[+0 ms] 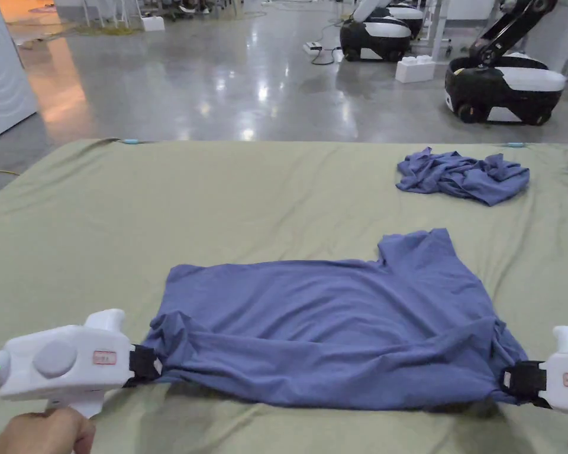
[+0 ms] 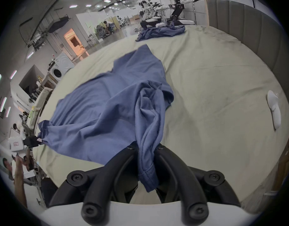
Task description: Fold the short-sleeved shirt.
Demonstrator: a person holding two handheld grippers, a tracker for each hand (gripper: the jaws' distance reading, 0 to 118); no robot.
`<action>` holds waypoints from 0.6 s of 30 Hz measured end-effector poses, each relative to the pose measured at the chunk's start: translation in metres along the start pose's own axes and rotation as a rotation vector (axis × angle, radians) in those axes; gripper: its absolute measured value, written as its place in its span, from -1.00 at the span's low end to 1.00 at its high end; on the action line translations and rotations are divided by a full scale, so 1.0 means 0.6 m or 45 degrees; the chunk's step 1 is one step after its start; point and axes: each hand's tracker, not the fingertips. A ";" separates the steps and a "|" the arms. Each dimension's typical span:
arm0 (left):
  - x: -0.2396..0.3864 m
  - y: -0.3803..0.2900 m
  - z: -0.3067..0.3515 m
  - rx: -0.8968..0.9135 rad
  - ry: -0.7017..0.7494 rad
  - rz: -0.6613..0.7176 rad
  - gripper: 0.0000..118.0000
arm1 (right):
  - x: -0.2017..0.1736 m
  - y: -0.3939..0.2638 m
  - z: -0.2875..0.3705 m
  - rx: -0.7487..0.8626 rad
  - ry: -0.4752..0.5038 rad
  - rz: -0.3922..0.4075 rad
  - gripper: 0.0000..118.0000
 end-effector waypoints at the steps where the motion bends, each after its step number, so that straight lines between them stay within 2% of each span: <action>1: -0.003 -0.005 0.019 0.036 -0.021 0.004 -0.85 | 0.001 -0.006 0.017 0.004 0.006 0.001 -0.74; 5: -0.007 -0.043 0.090 0.049 -0.055 0.039 -0.85 | 0.008 -0.043 0.077 0.008 0.015 0.019 -0.74; 8: -0.028 -0.093 0.119 0.033 -0.103 0.117 -0.85 | 0.028 -0.096 0.100 -0.046 0.037 -0.030 -0.74; 12: -0.055 -0.151 0.083 -0.067 -0.079 0.139 -0.85 | 0.047 -0.161 0.054 -0.111 0.018 0.005 -0.74; 14: -0.061 -0.172 0.063 -0.102 -0.075 0.216 -0.85 | 0.053 -0.174 0.027 -0.125 0.000 -0.020 -0.74; 16: -0.063 -0.178 0.051 -0.090 -0.071 0.214 -0.85 | 0.065 -0.178 0.016 -0.095 -0.009 -0.055 -0.73; 17: -0.063 -0.178 0.053 -0.087 -0.072 0.225 -0.84 | 0.066 -0.174 0.018 -0.099 -0.006 -0.059 -0.68; 18: -0.066 -0.176 0.058 -0.077 -0.092 0.244 -0.75 | 0.065 -0.169 0.023 -0.108 -0.029 -0.060 -0.54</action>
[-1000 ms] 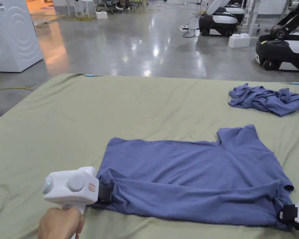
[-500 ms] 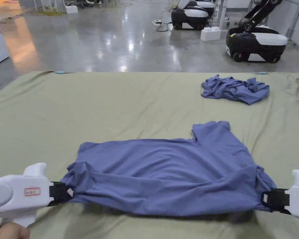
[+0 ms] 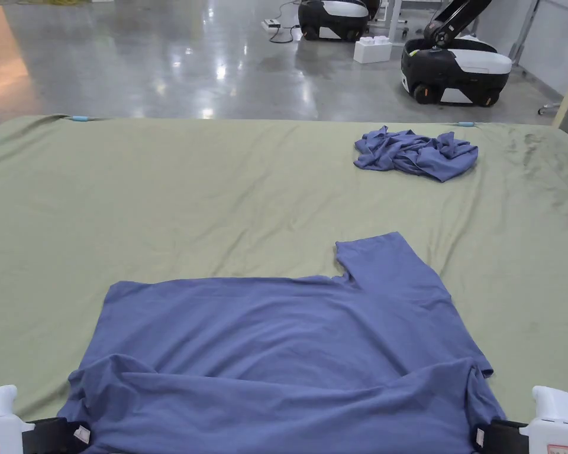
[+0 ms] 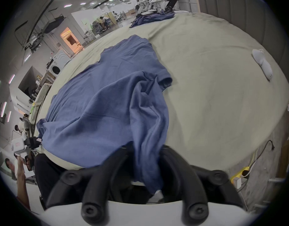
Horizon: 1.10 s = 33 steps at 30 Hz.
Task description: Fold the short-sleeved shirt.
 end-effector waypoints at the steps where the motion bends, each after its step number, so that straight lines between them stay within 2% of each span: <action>1: -0.002 0.002 0.009 0.018 -0.033 0.020 -0.36 | -0.003 0.005 0.011 -0.011 -0.061 0.028 -0.21; 2: -0.002 0.005 0.022 0.053 -0.070 0.037 0.02 | -0.005 0.006 0.027 -0.012 -0.116 0.064 0.13; 3: 0.001 0.010 0.040 0.069 -0.086 0.044 0.33 | -0.011 0.011 0.049 0.029 -0.183 0.111 0.22; 5: 0.024 0.024 0.106 0.268 -0.030 -0.032 0.35 | -0.035 0.018 0.109 0.242 -0.245 0.230 0.22; 7: 0.081 0.021 0.194 0.574 0.059 -0.226 0.35 | -0.077 -0.001 0.198 0.632 -0.249 0.333 0.22; 9: 0.133 -0.008 0.263 0.848 0.035 -0.372 0.35 | -0.115 -0.029 0.253 0.938 -0.180 0.376 0.34; 10: 0.153 -0.024 0.283 0.914 -0.014 -0.414 0.35 | -0.135 -0.046 0.274 1.016 -0.135 0.392 0.41; 11: 0.171 -0.042 0.296 0.979 -0.074 -0.441 0.33 | -0.151 -0.059 0.287 1.083 -0.087 0.408 0.40; 12: 0.188 -0.058 0.303 1.013 -0.112 -0.434 0.07 | -0.167 -0.070 0.294 1.110 -0.046 0.418 0.24; 13: 0.194 -0.066 0.304 1.003 -0.167 -0.410 -1.00 | -0.182 -0.077 0.300 1.102 -0.024 0.394 -0.90; 14: 0.201 -0.070 0.300 0.996 -0.208 -0.387 -1.00 | -0.196 -0.084 0.302 1.131 -0.013 0.355 -0.97; 15: 0.204 -0.096 0.286 1.068 -0.133 -0.373 -1.00 | -0.206 -0.093 0.307 1.197 -0.056 0.320 -0.97; 16: 0.202 -0.096 0.282 1.030 -0.145 -0.362 -1.00 | -0.209 -0.095 0.311 1.198 0.011 0.301 -0.97; 17: 0.192 -0.075 0.284 0.928 -0.219 -0.351 -1.00 | -0.210 -0.085 0.313 1.141 0.076 0.301 -0.97; 18: 0.190 -0.078 0.279 0.962 -0.188 -0.362 -1.00 | -0.213 -0.067 0.308 1.071 0.077 0.307 -0.97; 19: 0.190 -0.081 0.274 0.959 -0.151 -0.382 -1.00 | -0.214 -0.054 0.305 1.088 0.052 0.303 -0.97; 21: 0.203 -0.080 0.278 0.897 -0.176 -0.413 -1.00 | -0.210 -0.008 0.293 1.057 0.124 0.343 -0.97; 24: 0.201 -0.089 0.271 0.879 -0.192 -0.411 -1.00 | -0.204 0.114 0.230 0.998 0.071 0.384 -0.94; 25: 0.204 -0.092 0.265 0.858 -0.215 -0.402 -1.00 | -0.199 0.172 0.189 0.880 0.076 0.414 -0.91; 26: 0.206 -0.096 0.263 0.857 -0.199 -0.398 -1.00 | -0.191 0.231 0.142 0.755 0.076 0.396 -0.77; 27: 0.207 -0.101 0.261 0.848 -0.190 -0.400 -1.00 | -0.183 0.287 0.086 0.636 0.040 0.361 -0.41; 28: 0.208 -0.104 0.259 0.837 -0.184 -0.405 -1.00 | -0.172 0.339 0.023 0.469 -0.020 0.344 0.30; 29: 0.212 -0.103 0.253 0.828 -0.181 -0.409 -1.00 | -0.160 0.381 -0.042 0.281 -0.125 0.259 0.56; 30: 0.214 -0.105 0.251 0.815 -0.179 -0.415 -1.00 | -0.147 0.419 -0.116 0.140 -0.276 0.204 0.57; 31: 0.216 -0.107 0.249 0.806 -0.179 -0.414 -1.00 | -0.132 0.438 -0.170 -0.001 -0.305 0.241 0.57; 33: 0.217 -0.107 0.244 0.785 -0.192 -0.404 -1.00 | -0.106 0.448 -0.242 -0.105 -0.278 0.195 0.57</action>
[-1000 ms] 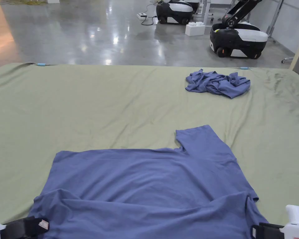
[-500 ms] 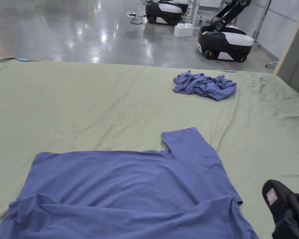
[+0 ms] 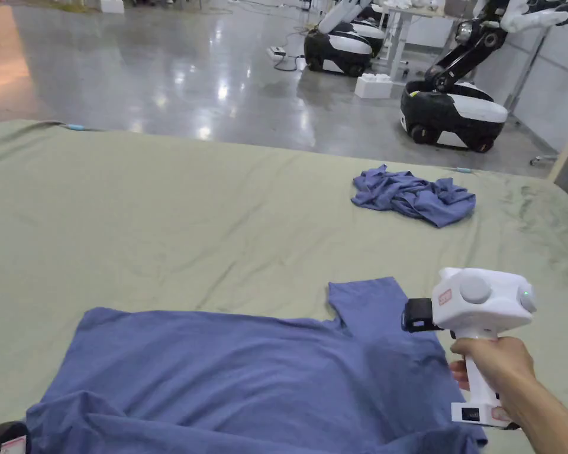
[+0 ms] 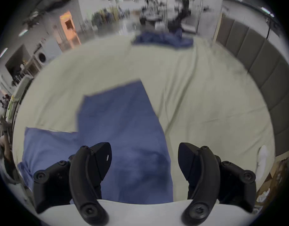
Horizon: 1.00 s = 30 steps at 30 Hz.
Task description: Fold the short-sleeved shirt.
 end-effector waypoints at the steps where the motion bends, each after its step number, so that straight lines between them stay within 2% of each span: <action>1: 0.002 -0.001 -0.003 -0.002 0.004 0.001 -1.00 | 0.001 -0.008 -0.024 -0.056 0.021 -0.046 0.57; 2: 0.003 -0.001 -0.007 -0.005 0.015 -0.004 -1.00 | 0.002 -0.013 -0.041 -0.089 0.039 -0.091 0.52; 3: 0.001 0.002 -0.013 -0.015 0.021 -0.009 -1.00 | 0.000 -0.021 -0.053 -0.145 0.058 -0.125 0.32; 4: -0.006 0.008 -0.028 -0.036 0.014 -0.012 -1.00 | -0.009 -0.033 -0.056 -0.151 0.029 -0.130 0.29; 5: -0.014 0.015 -0.046 -0.046 0.009 -0.014 -0.85 | -0.016 -0.043 -0.034 -0.026 0.008 -0.072 0.18; 6: -0.026 0.029 -0.070 -0.062 -0.001 -0.022 -0.53 | -0.019 -0.038 -0.030 -0.051 0.016 -0.019 -0.03; 7: -0.047 0.053 -0.110 -0.132 -0.051 -0.008 0.06 | -0.017 -0.037 -0.026 -0.056 0.026 -0.024 -0.65; 8: -0.068 0.074 -0.150 -0.206 -0.098 0.046 0.48 | -0.013 -0.037 -0.020 -0.028 0.015 -0.037 -0.89; 9: -0.096 0.099 -0.204 -0.238 -0.101 0.140 0.55 | -0.011 -0.047 0.009 0.013 0.061 -0.078 -0.89; 10: -0.127 0.120 -0.263 -0.236 -0.093 0.186 0.55 | -0.011 -0.051 0.007 -0.021 0.138 -0.101 -0.89; 11: -0.155 0.137 -0.319 -0.282 -0.069 0.198 0.55 | -0.013 -0.056 0.004 -0.033 0.122 -0.064 -0.89; 12: -0.178 0.149 -0.389 -0.372 0.042 0.186 0.54 | -0.016 -0.063 0.003 -0.018 0.106 -0.047 -0.89; 16: -0.279 0.116 -0.606 -0.786 0.367 0.144 0.54 | -0.017 -0.076 0.002 0.012 0.109 -0.091 -0.89; 18: -0.298 0.078 -0.667 -0.960 0.442 0.019 0.54 | -0.011 -0.076 -0.002 0.023 0.116 -0.118 -0.89; 20: -0.307 0.044 -0.694 -1.070 0.497 -0.028 0.53 | -0.012 -0.081 0.001 0.031 0.121 -0.132 -0.89; 21: -0.305 0.034 -0.702 -1.077 0.496 -0.058 0.53 | -0.007 -0.077 0.000 0.032 0.125 -0.134 -0.89; 23: -0.285 0.044 -0.687 -0.940 0.498 -0.089 0.52 | -0.010 -0.079 0.003 0.039 0.124 -0.122 -0.89; 24: -0.283 0.045 -0.677 -0.941 0.473 -0.072 0.43 | -0.012 -0.079 0.007 0.041 0.122 -0.115 -0.89; 25: -0.286 0.047 -0.671 -0.933 0.453 -0.074 0.09 | -0.009 -0.074 0.005 0.045 0.121 -0.100 -0.89; 26: -0.292 0.050 -0.666 -0.929 0.453 -0.072 -0.37 | -0.009 -0.074 0.009 0.051 0.123 -0.086 -0.89; 27: -0.302 0.053 -0.658 -0.904 0.403 -0.027 -0.74 | -0.008 -0.076 0.015 0.057 0.127 -0.086 -0.89; 28: -0.309 0.057 -0.649 -0.902 0.323 0.070 -0.83 | -0.006 -0.078 0.025 0.073 0.146 -0.105 -0.89; 30: -0.310 0.057 -0.630 -0.874 0.323 0.132 -0.85 | 0.003 -0.080 0.042 0.117 0.249 -0.147 -0.90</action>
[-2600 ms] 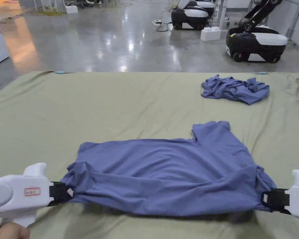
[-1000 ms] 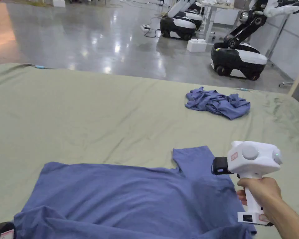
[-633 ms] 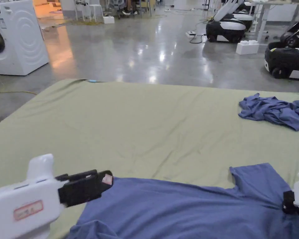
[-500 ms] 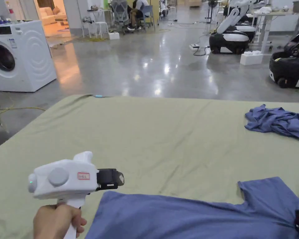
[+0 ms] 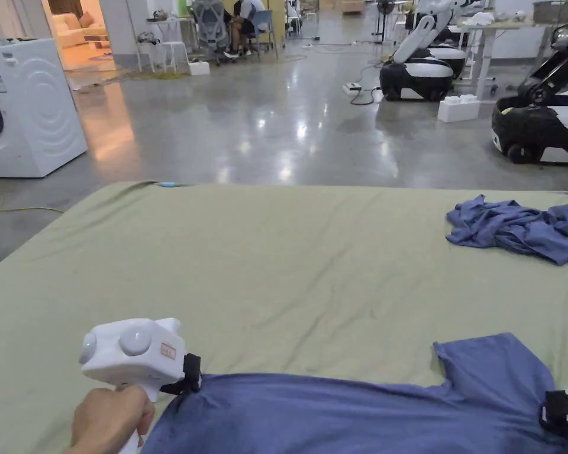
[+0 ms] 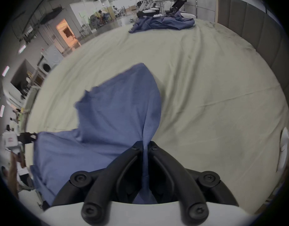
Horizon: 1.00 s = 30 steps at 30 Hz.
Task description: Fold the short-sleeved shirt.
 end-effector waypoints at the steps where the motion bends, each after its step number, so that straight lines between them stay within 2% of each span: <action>1: 0.001 -0.005 0.011 0.027 -0.035 -0.001 -0.85 | -0.001 -0.003 0.016 0.016 0.060 -0.003 -0.90; 4: 0.015 -0.016 0.072 0.109 -0.091 -0.094 -0.85 | -0.010 -0.022 0.078 0.097 0.156 0.071 -0.90; 6: 0.024 -0.037 0.127 0.173 -0.193 -0.100 -0.85 | -0.012 -0.044 0.133 0.144 0.239 0.108 -0.90; 10: 0.020 -0.112 0.238 0.238 -0.303 -0.174 -0.85 | 0.017 -0.107 0.229 0.218 0.372 0.162 -0.90; 12: 0.004 -0.165 0.282 0.269 -0.313 -0.179 -0.85 | 0.027 -0.159 0.275 0.211 0.362 0.191 -0.90; 15: -0.031 -0.235 0.312 0.270 -0.430 -0.130 -0.85 | 0.063 -0.233 0.298 0.169 0.348 0.162 -0.90; 17: -0.052 -0.283 0.315 0.256 -0.417 -0.135 -0.85 | 0.093 -0.283 0.295 0.144 0.282 0.126 -0.90; 20: -0.080 -0.338 0.264 0.123 -0.407 -0.055 -0.85 | 0.120 -0.345 0.246 0.028 0.267 0.042 -0.90; 22: -0.084 -0.364 0.221 0.043 -0.358 -0.049 -0.85 | 0.123 -0.377 0.213 -0.001 0.238 0.085 -0.90; 24: -0.085 -0.383 0.196 0.022 -0.339 -0.031 -0.85 | 0.128 -0.392 0.191 -0.004 0.239 0.073 -0.90; 27: -0.097 -0.382 0.204 0.079 -0.413 0.078 -0.85 | 0.136 -0.387 0.214 0.036 0.274 -0.047 -0.90; 30: -0.098 -0.374 0.219 0.087 -0.411 0.060 -0.85 | 0.137 -0.383 0.237 0.047 0.278 -0.012 -0.90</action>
